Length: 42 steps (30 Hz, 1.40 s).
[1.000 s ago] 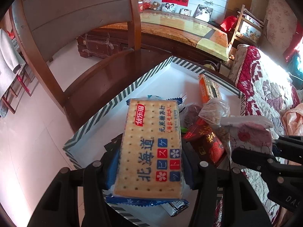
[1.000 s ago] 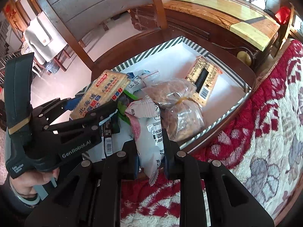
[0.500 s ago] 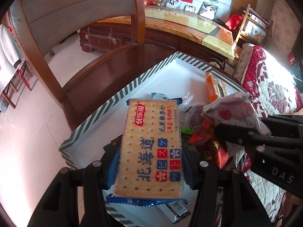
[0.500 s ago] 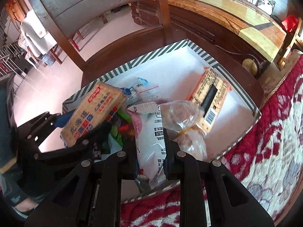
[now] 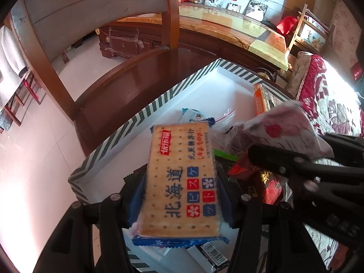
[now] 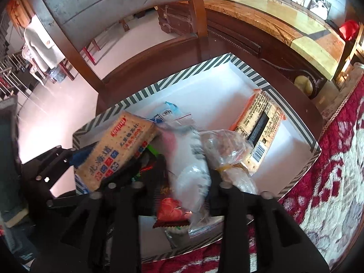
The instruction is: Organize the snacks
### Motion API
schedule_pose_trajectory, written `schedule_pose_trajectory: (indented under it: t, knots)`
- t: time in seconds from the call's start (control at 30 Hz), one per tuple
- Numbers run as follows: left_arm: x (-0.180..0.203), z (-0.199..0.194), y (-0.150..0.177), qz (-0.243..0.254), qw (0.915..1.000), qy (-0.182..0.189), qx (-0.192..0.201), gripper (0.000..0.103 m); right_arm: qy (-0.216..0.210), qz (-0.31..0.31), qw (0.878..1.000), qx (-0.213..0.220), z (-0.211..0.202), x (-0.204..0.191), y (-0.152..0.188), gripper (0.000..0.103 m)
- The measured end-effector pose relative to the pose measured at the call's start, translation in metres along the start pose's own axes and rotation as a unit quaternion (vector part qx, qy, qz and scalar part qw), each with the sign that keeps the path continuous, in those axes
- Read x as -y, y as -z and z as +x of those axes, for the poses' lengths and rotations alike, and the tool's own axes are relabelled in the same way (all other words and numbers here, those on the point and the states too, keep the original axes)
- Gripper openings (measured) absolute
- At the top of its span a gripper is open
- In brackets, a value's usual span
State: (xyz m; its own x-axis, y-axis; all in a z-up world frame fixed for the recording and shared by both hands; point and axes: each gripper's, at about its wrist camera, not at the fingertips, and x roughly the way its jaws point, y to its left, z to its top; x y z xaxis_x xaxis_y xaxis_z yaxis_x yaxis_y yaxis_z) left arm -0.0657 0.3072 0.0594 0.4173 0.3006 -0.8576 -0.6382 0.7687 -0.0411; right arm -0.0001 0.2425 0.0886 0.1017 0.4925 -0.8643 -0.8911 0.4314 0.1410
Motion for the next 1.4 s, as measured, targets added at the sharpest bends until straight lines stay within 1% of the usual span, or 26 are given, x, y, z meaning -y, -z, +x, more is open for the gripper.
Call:
schedule_pose_trajectory:
  t: [0.03,0.07,0.17,0.27,0.33,0.43,0.57,0.7,0.8,0.93,1.07,1.23,1.37,1.4]
  knots:
    - [0.000,0.000,0.000,0.001,1.0000,-0.002,-0.001,0.066,0.000,-0.001,1.000,0.007,-0.004,-0.001,0.001,0.042]
    - [0.001,0.001,0.000,0.001,1.0000,-0.003,-0.002,0.067,0.005,-0.003,1.000,0.013,-0.008,-0.002,0.001,0.042]
    - [0.000,0.000,0.000,-0.001,1.0000,-0.002,-0.002,0.068,0.019,-0.008,0.999,0.034,-0.022,-0.004,-0.001,0.042]
    - [-0.002,0.000,0.001,-0.005,1.0000,-0.002,-0.002,0.070,0.037,-0.006,0.998,0.044,-0.036,-0.002,0.002,0.042]
    - [-0.002,-0.001,0.001,-0.006,1.0000,-0.002,0.000,0.071,0.035,-0.001,0.998,0.051,-0.045,0.002,0.007,0.042]
    - [-0.001,-0.001,0.002,-0.004,1.0000,-0.003,0.000,0.073,0.038,0.010,0.998,0.054,-0.053,0.010,0.019,0.042]
    - [0.000,-0.004,0.003,-0.005,0.9999,-0.009,0.001,0.077,0.032,0.031,0.998,0.046,-0.051,0.021,0.027,0.042]
    - [-0.002,-0.009,0.004,-0.010,0.9999,-0.006,0.004,0.084,0.037,0.032,0.998,0.043,-0.047,0.020,0.032,0.042]
    - [-0.002,-0.017,0.006,-0.012,0.9997,-0.013,0.015,0.088,0.041,0.041,0.997,0.045,-0.045,0.022,0.032,0.042]
    - [-0.001,-0.027,0.007,-0.005,0.9993,-0.021,0.030,0.089,0.046,0.049,0.997,0.037,-0.036,0.023,0.027,0.042]
    - [-0.001,-0.039,0.009,-0.004,0.9984,-0.023,0.051,0.091,0.037,0.053,0.996,0.056,-0.048,0.020,0.032,0.042]
    - [0.006,-0.055,0.014,0.001,0.9967,-0.023,0.078,0.095,0.038,0.057,0.994,0.088,-0.071,0.018,0.052,0.042]
    - [0.015,-0.064,0.022,0.011,0.9960,-0.016,0.088,0.096,0.047,0.062,0.990,0.114,-0.087,0.016,0.075,0.042]
    - [0.018,-0.066,0.023,0.013,0.9959,-0.016,0.088,0.097,0.050,0.065,0.990,0.118,-0.090,0.016,0.080,0.044]
